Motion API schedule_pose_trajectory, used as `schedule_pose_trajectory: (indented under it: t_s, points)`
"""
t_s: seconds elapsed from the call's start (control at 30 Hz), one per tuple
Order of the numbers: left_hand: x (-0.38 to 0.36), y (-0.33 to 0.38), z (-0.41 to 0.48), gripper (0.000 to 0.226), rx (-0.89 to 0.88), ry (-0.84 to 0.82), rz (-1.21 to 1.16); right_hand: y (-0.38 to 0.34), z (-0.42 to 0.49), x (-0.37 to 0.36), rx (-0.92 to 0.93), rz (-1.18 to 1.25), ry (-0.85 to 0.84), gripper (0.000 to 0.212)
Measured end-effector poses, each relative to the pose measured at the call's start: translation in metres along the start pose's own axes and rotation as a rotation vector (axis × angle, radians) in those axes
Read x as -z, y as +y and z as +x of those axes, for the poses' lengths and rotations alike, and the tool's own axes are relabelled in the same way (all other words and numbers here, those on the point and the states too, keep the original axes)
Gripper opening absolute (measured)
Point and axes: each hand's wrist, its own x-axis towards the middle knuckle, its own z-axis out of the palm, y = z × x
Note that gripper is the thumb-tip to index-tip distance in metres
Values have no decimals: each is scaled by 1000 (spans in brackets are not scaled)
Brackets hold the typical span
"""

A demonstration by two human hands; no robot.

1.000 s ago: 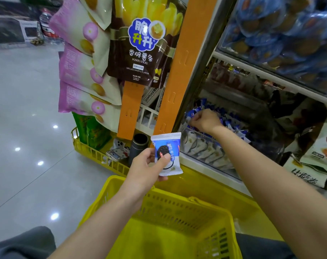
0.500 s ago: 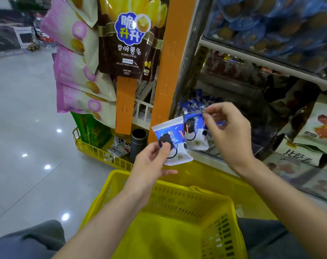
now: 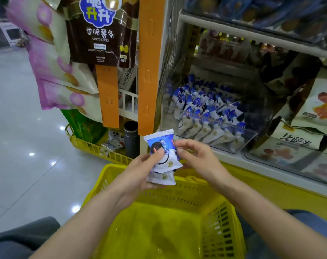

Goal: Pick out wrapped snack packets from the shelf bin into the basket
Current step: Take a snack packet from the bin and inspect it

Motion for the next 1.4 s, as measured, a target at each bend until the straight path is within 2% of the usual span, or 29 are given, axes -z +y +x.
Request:
schedule_pose_trajectory:
  t_s: [0.07,0.17,0.23,0.3,0.37,0.4,0.5,0.57,0.7,0.83,0.97,1.07,1.2,1.33,1.4]
  points:
    - [2,3,-2,59,25,-81,83,-1,2,4,-88,13,-61,21]
    - [2,4,-3,49,-5,-67,218,-4,3,6,-176,37,-126,28]
    - [1,2,-2,40,-27,-53,274,-5,1,5,-103,-45,-144,21]
    - [0,1,-4,45,-36,-60,254,-5,0,4,7,-120,-117,13]
    - [0,3,-4,51,-43,-47,188,-8,0,7,106,-123,-24,9]
    - [0,5,-4,45,-50,-22,147,-12,0,10,141,-104,46,8]
    - [4,11,-4,21,-81,96,-4,-27,9,26,207,-104,312,26]
    - [7,14,-4,18,-108,155,-38,-42,23,38,243,-124,453,29]
    - [9,21,-7,15,-157,204,-41,-72,67,49,246,-342,585,15]
    - [11,25,-7,18,-170,237,-27,-84,109,42,57,-704,497,23]
    - [11,26,-8,18,-208,253,-37,-83,129,30,-141,-673,266,26]
    - [11,26,-7,18,-216,238,-52,-81,140,29,-152,-806,137,31]
    - [10,28,-5,23,-211,244,-48,-77,149,29,-207,-829,-63,29]
    - [10,30,-3,18,-215,242,-79,-80,143,30,-271,-680,-87,34]
    - [11,30,-2,13,-220,247,-83,-79,134,28,-184,-728,27,31]
